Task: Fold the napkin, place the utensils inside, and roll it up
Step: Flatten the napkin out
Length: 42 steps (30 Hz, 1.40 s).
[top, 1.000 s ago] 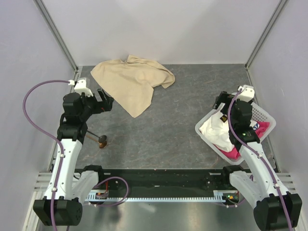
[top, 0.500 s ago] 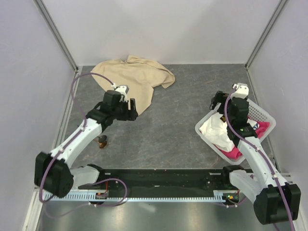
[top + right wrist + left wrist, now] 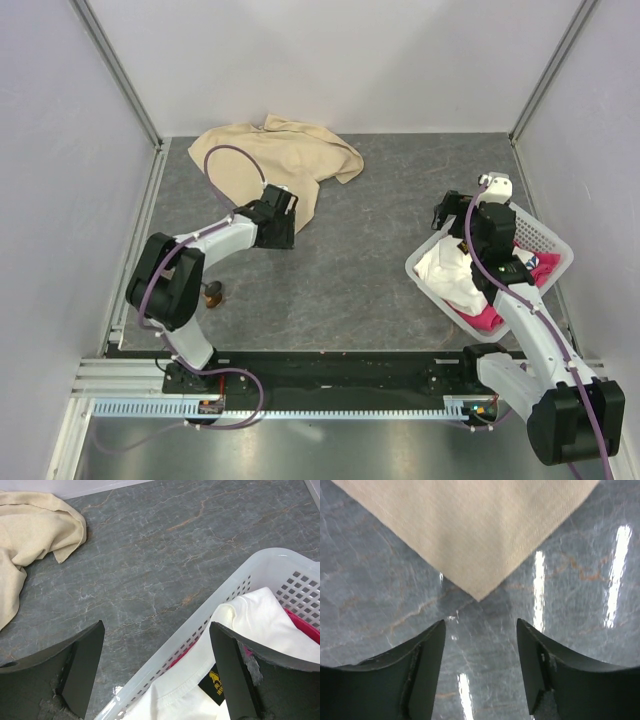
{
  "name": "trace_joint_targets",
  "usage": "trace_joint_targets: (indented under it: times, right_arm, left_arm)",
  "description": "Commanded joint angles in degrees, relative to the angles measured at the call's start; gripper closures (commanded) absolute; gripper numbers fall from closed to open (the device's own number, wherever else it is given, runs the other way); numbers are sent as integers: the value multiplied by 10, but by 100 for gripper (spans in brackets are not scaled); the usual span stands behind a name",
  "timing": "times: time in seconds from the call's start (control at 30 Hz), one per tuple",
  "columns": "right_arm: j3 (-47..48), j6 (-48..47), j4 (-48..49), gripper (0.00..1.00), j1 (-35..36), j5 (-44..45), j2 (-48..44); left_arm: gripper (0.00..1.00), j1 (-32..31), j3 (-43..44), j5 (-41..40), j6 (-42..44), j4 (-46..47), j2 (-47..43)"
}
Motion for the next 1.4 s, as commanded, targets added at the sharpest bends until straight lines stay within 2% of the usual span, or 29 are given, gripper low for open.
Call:
trace_joint_targets:
  times: [0.0, 0.13, 0.43, 0.5, 0.53, 0.6, 0.63, 0.67, 0.73, 0.9, 0.93, 1.0, 1.03, 1.13, 1.2, 1.37]
  right_arm:
    - [23, -3, 9, 5, 3, -11, 0]
    - [24, -3, 9, 5, 3, -13, 0]
    - [26, -2, 9, 5, 2, -19, 1]
    - [26, -1, 9, 5, 2, -19, 3]
    - [26, -2, 9, 5, 3, -20, 3]
    - [27, -3, 8, 5, 3, -21, 5]
    - [29, -2, 8, 5, 3, -23, 5]
    - [30, -4, 9, 5, 4, -23, 10]
    - [37, -9, 8, 7, 13, -25, 21]
    - [76, -17, 3, 8, 70, -20, 75]
    - [87, -18, 1, 9, 84, -7, 104]
    - [126, -17, -18, 10, 121, 6, 138]
    - [140, -17, -23, 10, 134, 8, 174]
    - [199, -13, -33, 11, 175, 5, 259]
    - [246, 3, -41, 12, 194, -13, 327]
    - [342, 53, -58, 15, 197, -48, 452]
  left_arm:
    - [37, 14, 35, -12, -13, 46, 24]
    - [41, 18, 52, -11, -5, 44, 62]
    - [45, 46, 48, 16, -8, 53, 87]
    - [52, 48, 46, 24, -5, 53, 94]
    - [61, 50, 43, 24, -5, 53, 94]
    - [69, 51, 32, 27, -4, 54, 93]
    - [80, 51, 29, 27, -4, 54, 92]
    - [86, 52, 24, 25, -4, 55, 88]
    - [98, 52, -2, 11, -11, 73, 67]
    - [98, 62, -84, -26, -47, 98, -30]
    - [98, 68, -97, -25, -61, 100, -81]
    - [98, 99, -133, -3, -76, 101, -135]
    - [98, 113, -145, 12, -93, 103, -190]
    - [98, 176, -195, 81, -126, 119, -296]
    - [98, 212, -217, 116, -137, 118, -331]
    - [98, 248, -216, 187, -147, 92, -381]
